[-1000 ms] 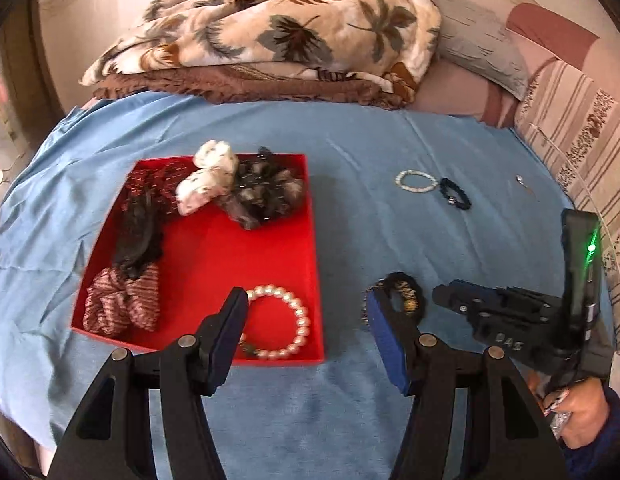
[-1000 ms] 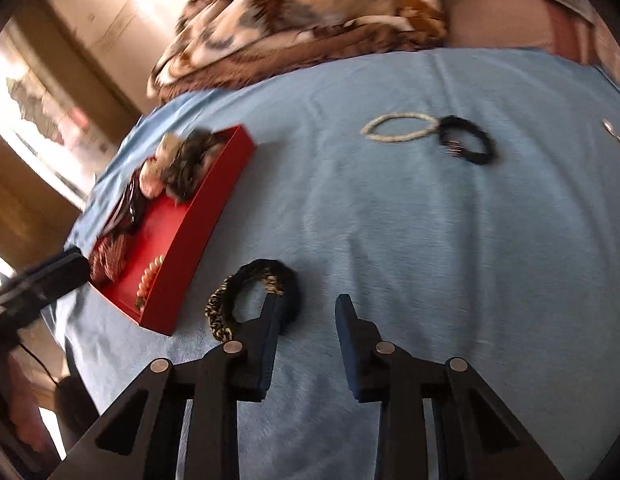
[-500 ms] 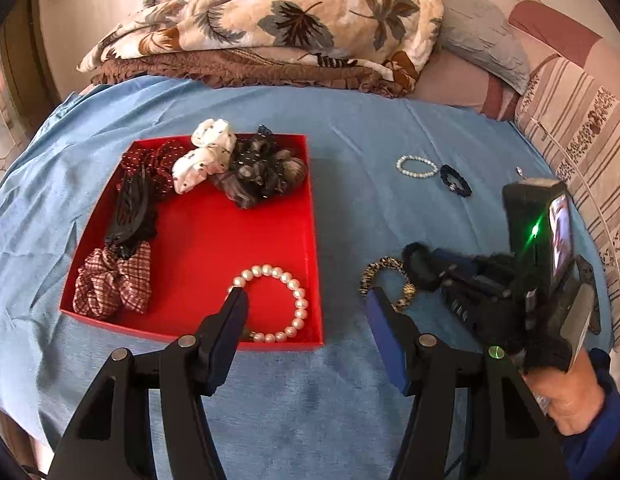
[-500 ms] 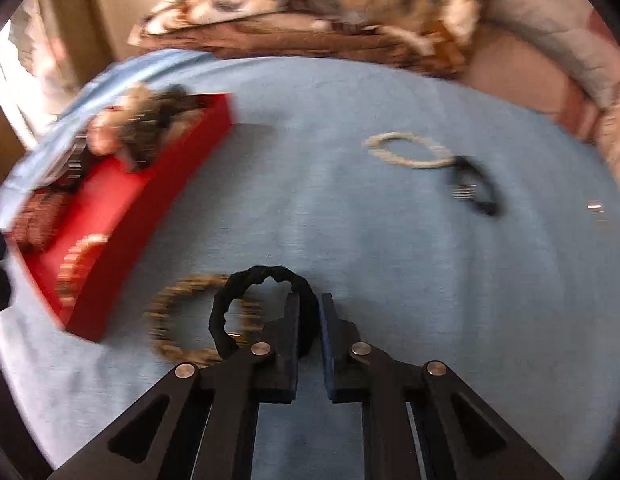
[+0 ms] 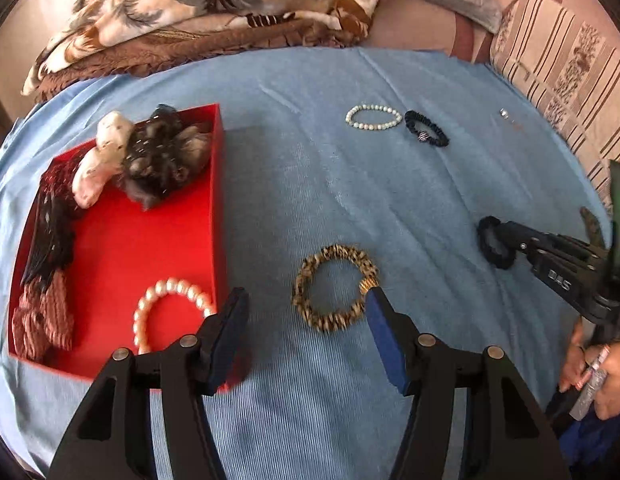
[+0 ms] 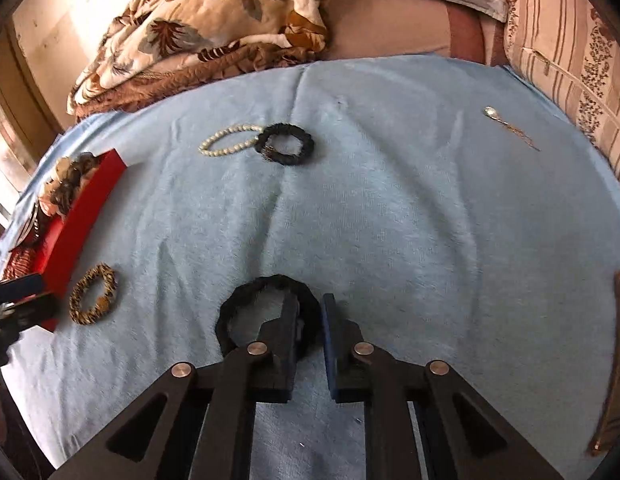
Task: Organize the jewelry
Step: 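Carry black hair tie toward tray with right gripper while left approaches leopard hair tie, then grasp the leopard-print hair tie with the left gripper while right holds black hair tie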
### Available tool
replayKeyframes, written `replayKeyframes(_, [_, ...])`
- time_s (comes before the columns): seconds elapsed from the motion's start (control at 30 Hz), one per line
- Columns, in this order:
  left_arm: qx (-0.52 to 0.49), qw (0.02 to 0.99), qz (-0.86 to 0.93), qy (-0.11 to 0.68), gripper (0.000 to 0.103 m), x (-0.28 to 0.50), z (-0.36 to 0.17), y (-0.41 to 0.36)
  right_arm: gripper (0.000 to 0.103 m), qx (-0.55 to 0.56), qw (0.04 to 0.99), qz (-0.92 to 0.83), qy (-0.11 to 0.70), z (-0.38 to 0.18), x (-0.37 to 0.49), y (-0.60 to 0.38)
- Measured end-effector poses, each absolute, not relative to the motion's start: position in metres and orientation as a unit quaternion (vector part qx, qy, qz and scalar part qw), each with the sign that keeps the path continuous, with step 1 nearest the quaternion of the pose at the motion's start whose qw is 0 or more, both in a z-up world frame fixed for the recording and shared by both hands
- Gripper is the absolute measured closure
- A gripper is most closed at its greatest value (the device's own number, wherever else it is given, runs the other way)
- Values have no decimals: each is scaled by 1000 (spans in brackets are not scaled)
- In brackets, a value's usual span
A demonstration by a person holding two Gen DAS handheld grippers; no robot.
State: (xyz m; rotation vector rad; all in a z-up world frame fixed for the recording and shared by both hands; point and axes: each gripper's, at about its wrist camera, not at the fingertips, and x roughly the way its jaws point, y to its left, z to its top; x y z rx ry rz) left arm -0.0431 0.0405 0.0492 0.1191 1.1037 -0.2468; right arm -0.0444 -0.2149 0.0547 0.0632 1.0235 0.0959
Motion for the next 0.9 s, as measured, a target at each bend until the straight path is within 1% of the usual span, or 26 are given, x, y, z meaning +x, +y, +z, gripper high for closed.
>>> replayKeyframes(0.1, [65,833,-120,536,51,-31,38,34,78,33,873,55,483,52,-45,-209])
replayKeyframes(0.23, [80,820,-120,554,62,-20,22,28,77,37,874,63,480,50,-41,-208])
replayKeyframes(0.37, [81,820,-119,554,62,-14,19,23,77,34,875,64,478,48,-37,-205])
replayKeyframes(0.4, [79,821,-118,553,64,-14,19,23,77,33,876,64,478,48,-36,-204])
replayKeyframes(0.43, [76,823,-117,551,74,-14,19,22,77,32,876,64,477,47,-35,-204])
replayKeyframes(0.47, [76,825,-114,548,88,-15,19,22,77,31,876,65,477,47,-34,-204])
replayKeyframes(0.5, [77,826,-111,547,95,-16,20,21,77,28,876,66,478,47,-34,-202])
replayKeyframes(0.53, [74,827,-109,547,96,-16,20,21,77,25,876,66,477,47,-34,-201])
replayKeyframes(0.6, [53,829,-109,546,96,-20,25,23,89,29,876,72,476,47,-36,-201])
replayKeyframes(0.67, [38,833,-111,541,96,-26,31,25,92,41,876,79,475,49,-37,-203])
replayKeyframes(0.9, [2,850,-128,511,96,-53,70,28,92,63,883,90,456,60,-49,-204])
